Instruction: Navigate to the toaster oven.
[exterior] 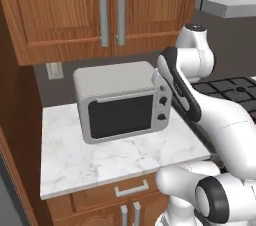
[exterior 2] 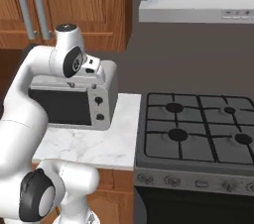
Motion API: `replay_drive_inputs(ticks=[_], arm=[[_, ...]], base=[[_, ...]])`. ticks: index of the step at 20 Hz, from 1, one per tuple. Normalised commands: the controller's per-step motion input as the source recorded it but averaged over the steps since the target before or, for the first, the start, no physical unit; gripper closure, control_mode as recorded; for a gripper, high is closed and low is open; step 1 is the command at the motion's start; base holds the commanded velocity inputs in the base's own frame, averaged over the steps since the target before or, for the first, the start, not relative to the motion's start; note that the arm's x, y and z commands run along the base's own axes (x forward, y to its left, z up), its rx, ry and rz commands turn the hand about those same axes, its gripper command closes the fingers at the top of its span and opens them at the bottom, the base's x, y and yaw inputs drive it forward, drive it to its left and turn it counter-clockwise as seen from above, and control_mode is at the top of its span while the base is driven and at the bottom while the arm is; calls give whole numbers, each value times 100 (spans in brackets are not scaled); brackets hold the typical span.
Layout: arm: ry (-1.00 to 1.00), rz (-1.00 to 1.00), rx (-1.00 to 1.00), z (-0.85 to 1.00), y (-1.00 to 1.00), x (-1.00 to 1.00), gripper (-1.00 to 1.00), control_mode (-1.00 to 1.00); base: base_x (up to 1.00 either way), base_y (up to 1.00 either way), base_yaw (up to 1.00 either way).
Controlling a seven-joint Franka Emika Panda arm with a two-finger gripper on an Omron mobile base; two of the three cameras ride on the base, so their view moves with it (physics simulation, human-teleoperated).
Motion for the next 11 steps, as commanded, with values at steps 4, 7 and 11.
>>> replay_drive_inputs(ticks=[4,7,11], arm=[[0,0,0,0,0,0,-100,100],[0,0,0,0,0,0,-100,100],[0,0,0,0,0,0,-100,100]], base=[[0,17,0],[8,24,0],[14,25,0]])
